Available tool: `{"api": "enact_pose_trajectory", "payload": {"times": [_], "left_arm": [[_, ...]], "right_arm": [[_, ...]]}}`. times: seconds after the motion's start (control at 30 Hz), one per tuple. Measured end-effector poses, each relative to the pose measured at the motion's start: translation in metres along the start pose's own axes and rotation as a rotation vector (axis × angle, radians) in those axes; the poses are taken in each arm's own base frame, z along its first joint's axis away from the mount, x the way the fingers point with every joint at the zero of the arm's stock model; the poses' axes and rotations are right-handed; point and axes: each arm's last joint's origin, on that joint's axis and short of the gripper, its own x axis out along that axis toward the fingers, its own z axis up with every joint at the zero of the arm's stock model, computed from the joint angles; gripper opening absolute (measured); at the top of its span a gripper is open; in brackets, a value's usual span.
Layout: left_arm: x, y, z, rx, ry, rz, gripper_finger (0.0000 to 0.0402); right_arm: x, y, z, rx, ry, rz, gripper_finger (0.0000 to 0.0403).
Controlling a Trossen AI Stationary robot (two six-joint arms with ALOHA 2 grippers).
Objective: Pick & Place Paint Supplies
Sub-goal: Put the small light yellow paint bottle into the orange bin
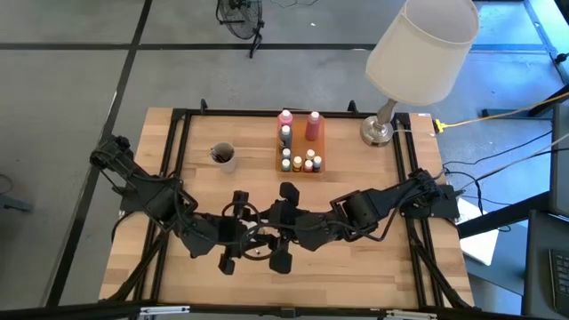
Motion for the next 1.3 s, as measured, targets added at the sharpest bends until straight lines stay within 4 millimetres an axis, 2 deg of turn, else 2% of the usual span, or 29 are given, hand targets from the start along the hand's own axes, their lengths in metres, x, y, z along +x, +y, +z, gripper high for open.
{"api": "enact_pose_trajectory", "payload": {"times": [0.37, 0.83, 1.3], "left_arm": [[-0.0002, -0.0002, -0.0001, 0.006, 0.002, -0.008, 0.0192], [-0.0003, -0.0007, 0.0001, 0.043, 0.000, -0.021, 0.0232], [0.0029, 0.0030, 0.0028, 0.057, -0.020, 0.043, 0.0218]], "right_arm": [[-0.0006, 0.0002, 0.0001, 0.003, 0.003, 0.009, 0.0183], [-0.0015, 0.0000, 0.0007, 0.010, 0.002, 0.010, 0.0173], [-0.0029, -0.0004, 0.0018, -0.013, -0.005, 0.006, 0.0173]]}}
